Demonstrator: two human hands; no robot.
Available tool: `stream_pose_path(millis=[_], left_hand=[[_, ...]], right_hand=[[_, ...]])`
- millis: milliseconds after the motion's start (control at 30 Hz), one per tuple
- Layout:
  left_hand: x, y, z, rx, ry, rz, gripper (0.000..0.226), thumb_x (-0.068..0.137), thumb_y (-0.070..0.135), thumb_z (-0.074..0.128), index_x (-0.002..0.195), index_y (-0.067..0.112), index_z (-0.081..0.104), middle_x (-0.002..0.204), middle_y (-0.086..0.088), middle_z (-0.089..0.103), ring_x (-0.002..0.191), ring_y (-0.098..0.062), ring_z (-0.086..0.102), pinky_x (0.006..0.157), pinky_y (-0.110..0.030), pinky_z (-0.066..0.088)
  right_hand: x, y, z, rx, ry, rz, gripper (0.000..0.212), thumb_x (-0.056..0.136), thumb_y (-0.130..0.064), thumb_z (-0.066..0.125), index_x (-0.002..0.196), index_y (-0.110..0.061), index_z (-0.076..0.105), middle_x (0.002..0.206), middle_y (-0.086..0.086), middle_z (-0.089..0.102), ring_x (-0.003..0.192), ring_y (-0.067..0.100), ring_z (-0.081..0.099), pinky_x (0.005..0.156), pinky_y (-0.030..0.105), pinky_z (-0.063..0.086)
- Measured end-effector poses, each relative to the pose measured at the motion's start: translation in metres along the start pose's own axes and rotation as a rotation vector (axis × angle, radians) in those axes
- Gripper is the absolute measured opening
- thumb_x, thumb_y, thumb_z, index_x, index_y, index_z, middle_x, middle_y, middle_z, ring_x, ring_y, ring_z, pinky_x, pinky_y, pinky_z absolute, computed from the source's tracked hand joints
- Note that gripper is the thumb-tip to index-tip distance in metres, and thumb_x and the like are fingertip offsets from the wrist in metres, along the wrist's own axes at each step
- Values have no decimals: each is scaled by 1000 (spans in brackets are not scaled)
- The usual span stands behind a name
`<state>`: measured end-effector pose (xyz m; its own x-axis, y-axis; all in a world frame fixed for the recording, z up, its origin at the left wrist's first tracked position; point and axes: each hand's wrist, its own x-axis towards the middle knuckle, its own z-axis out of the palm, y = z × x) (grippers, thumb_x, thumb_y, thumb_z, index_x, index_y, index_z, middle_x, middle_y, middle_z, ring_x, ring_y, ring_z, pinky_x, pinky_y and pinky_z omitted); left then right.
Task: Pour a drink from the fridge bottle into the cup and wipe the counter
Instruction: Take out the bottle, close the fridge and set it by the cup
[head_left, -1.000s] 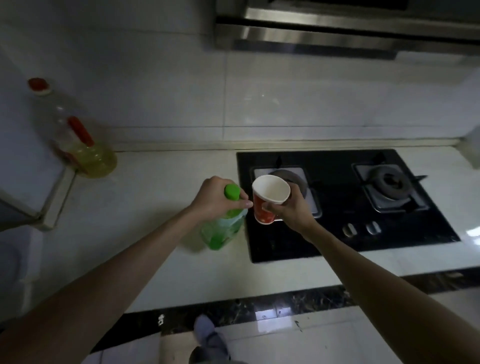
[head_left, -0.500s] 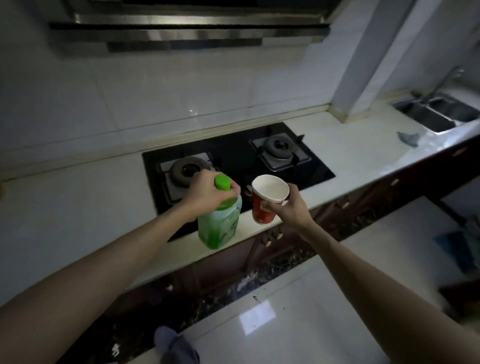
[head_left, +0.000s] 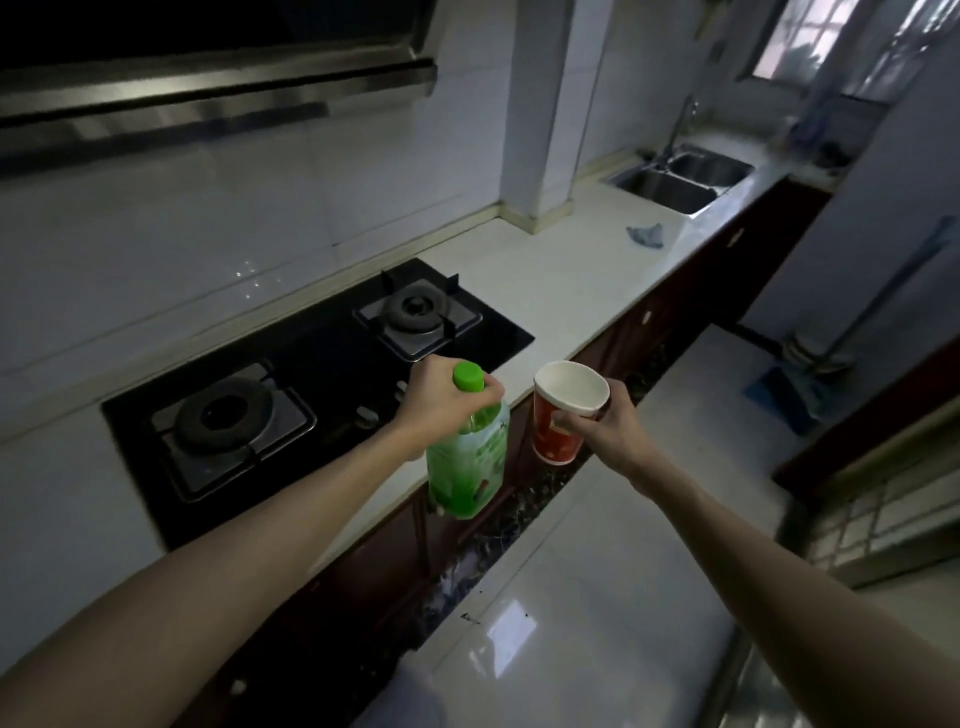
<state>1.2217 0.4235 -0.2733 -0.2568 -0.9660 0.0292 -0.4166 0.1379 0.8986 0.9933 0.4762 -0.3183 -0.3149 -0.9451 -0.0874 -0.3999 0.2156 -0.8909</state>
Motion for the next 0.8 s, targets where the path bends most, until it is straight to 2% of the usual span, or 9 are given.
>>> stream_pose_path(millis=[67,200,300,400,533,600,800], left_hand=[[21,4,12,-8,-11,8,21,76,23,78,77,2,75,81,-17,73,75,-23,70,72,-44,57],[74,7,31,-26,-72,27,19,74,32,82,79,15,79,76,-2,76,78,-16,73,74,-40,61],[118,11,42,-5,-96,71,20,73,35,83,78,16,79,74,2,76,75,-12,73,71,-35,60],[161,19,49,1,-132,103,20,73,35,84,78,17,79,74,4,76,74,-11,72,70,-32,59],[211,30,52,24,-223,157,20,73,37,83,80,19,79,80,7,76,77,-3,70,67,-17,54],[225,33,53,32,-259,183,20,73,36,83,82,19,79,82,9,76,78,-1,69,66,-11,50],[273,30,67,-5,-281,148,18,73,36,83,79,20,79,79,9,75,77,-1,69,67,-16,52]], right_hand=[[13,7,-8,11,22,39,75,74,-33,82,132,-17,38,125,-2,49,116,19,53,94,42,51],[50,10,-16,-33,75,58,75,75,-35,81,134,-15,39,119,-5,50,110,15,52,83,31,47],[82,7,-21,-18,99,86,74,76,-35,81,134,-16,40,120,-6,51,110,14,52,81,28,45],[114,0,-29,-45,124,106,71,78,-32,79,136,-17,40,119,-7,48,106,10,48,71,18,41],[155,1,-43,-67,153,149,76,77,-39,78,137,-19,36,128,-2,49,113,15,50,84,31,44],[166,3,-48,-66,152,155,74,77,-37,78,136,-19,37,128,-1,50,113,15,50,85,32,44],[212,8,-60,-102,158,147,73,79,-33,78,136,-16,38,133,4,50,111,13,47,86,33,43]])
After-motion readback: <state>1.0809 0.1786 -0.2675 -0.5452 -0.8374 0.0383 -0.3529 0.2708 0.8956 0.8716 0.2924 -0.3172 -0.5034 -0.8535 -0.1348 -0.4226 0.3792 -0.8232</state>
